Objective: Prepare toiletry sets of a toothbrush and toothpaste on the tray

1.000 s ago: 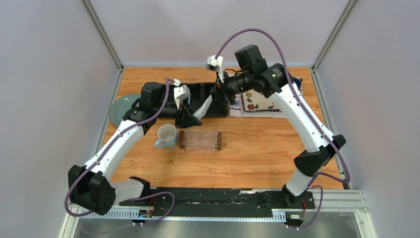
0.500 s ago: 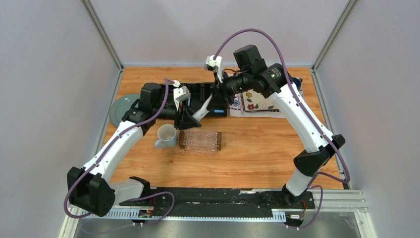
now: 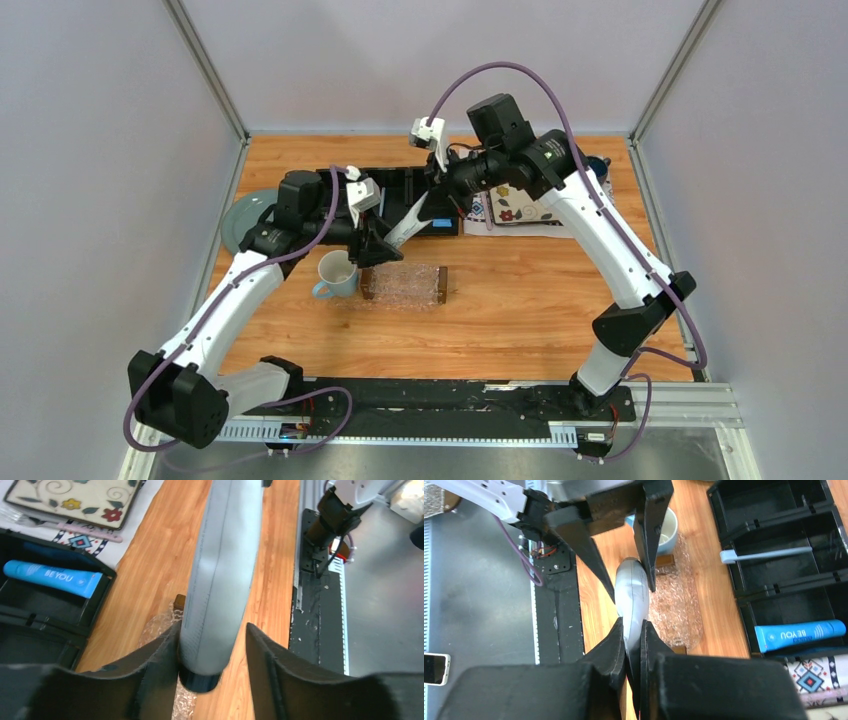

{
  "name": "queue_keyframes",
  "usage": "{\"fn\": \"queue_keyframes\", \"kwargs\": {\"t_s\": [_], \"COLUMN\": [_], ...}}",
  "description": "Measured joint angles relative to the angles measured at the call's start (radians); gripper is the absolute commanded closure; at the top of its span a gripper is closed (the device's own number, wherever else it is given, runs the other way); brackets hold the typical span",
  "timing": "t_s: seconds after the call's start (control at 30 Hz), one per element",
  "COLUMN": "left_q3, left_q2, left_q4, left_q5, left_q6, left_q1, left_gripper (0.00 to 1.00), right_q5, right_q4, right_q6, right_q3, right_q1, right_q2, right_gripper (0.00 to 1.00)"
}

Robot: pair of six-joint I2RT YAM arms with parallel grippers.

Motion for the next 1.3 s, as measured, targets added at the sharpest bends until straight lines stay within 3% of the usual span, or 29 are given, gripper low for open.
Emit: {"fn": "queue_keyframes", "kwargs": {"t_s": [0.23, 0.93, 1.3], "left_q3": [0.008, -0.005, -0.033], "left_q2": [-0.068, -0.271, -0.268], "left_q4": [-0.043, -0.179, -0.188], "left_q5": [-0.130, -0.646, -0.765], "left_q6": [0.050, 0.216, 0.219], "left_q1": [0.001, 0.063, 0.181], "left_gripper": [0.28, 0.29, 0.29], "right_q5": [0.143, 0.433, 0.515], "right_q4": [-0.039, -0.143, -0.192], "right_q6": [0.008, 0.045, 0.050], "right_q3": [0.000, 0.011, 0.019], "right_q1": [0.001, 0.063, 0.137], "right_q2": [0.000, 0.104, 0.200], "right_gripper": [1.00, 1.00, 1.00]}}
